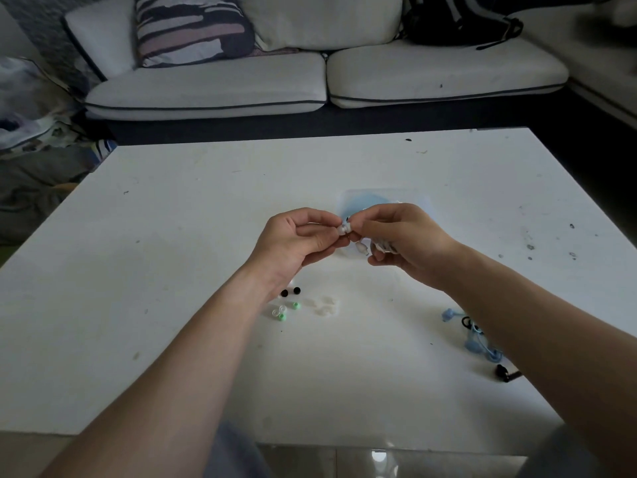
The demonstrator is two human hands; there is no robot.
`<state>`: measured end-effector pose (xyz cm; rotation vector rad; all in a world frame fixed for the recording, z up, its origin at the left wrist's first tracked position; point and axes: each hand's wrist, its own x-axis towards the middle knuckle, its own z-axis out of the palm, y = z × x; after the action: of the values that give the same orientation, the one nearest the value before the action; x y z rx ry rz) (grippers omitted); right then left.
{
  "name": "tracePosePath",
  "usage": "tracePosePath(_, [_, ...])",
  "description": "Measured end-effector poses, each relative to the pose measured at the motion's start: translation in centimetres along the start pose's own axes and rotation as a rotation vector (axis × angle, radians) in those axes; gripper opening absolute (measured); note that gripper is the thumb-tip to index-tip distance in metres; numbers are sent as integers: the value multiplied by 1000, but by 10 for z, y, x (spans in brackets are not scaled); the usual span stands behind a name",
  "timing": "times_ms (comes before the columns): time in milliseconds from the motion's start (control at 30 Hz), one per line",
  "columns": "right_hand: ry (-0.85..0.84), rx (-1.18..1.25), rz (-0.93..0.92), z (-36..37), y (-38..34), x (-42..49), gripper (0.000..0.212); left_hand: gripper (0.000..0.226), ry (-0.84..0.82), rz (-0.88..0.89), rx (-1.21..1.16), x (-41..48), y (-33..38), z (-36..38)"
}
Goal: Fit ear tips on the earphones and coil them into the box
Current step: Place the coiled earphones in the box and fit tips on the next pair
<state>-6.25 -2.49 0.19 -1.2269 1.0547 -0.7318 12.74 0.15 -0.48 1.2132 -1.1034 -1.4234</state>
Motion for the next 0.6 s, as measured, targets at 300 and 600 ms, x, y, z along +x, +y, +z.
tracePosePath(300, [-15,-31,-26,-1,5,4,9,11,19,-17,-29,1,-3,2])
tracePosePath(600, [94,-48,-60,5,13,7,8,10,39,-42,-59,3,-7,3])
